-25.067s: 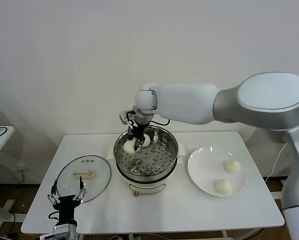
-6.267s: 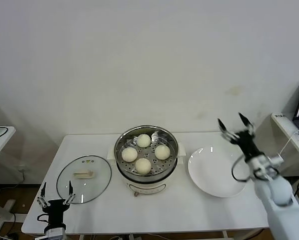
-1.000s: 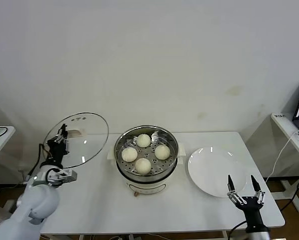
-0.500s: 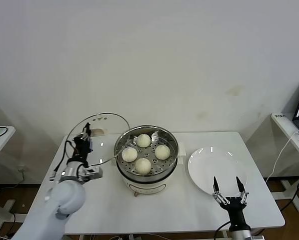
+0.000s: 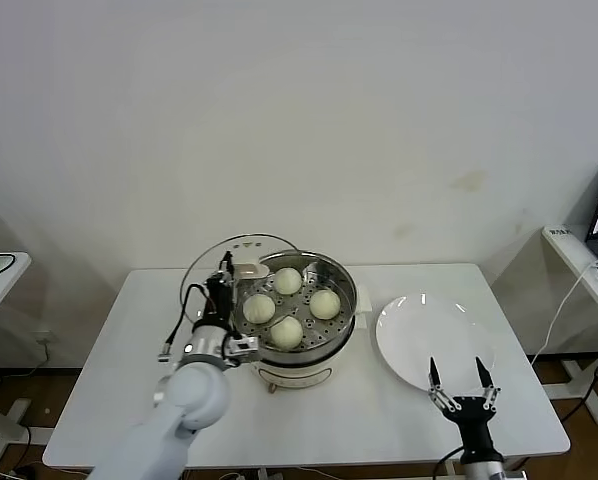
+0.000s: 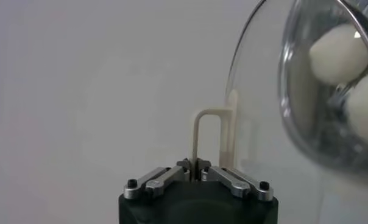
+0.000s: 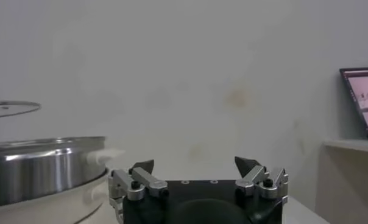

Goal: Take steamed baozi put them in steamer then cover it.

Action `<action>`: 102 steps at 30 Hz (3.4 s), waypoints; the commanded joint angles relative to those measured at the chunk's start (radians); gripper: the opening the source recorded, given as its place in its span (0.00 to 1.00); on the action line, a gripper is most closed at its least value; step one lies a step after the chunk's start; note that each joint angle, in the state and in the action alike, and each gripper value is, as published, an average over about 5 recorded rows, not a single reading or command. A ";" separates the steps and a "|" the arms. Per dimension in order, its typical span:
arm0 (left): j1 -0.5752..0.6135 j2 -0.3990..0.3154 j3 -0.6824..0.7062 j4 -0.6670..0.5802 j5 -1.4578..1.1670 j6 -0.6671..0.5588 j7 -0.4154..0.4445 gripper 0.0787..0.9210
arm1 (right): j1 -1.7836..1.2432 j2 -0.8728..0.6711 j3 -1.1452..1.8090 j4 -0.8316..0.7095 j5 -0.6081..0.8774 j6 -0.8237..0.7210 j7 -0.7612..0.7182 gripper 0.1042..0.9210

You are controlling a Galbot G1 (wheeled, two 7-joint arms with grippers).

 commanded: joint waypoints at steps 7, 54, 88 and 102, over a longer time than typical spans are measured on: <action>-0.019 -0.106 0.080 0.022 0.137 0.015 0.059 0.07 | -0.086 -0.200 0.205 0.116 -0.105 -0.362 -0.059 0.88; -0.008 -0.221 0.086 0.149 0.293 -0.057 0.065 0.07 | -0.110 -0.289 0.168 0.161 -0.032 -0.504 -0.010 0.88; 0.279 -0.014 -0.078 -0.278 0.095 -0.090 0.041 0.83 | -0.127 -0.264 0.167 0.145 -0.044 -0.450 -0.010 0.88; 0.629 -0.056 -0.504 -0.232 -0.863 -0.661 -0.272 0.88 | -0.147 -0.291 0.147 0.129 0.062 -0.304 0.015 0.88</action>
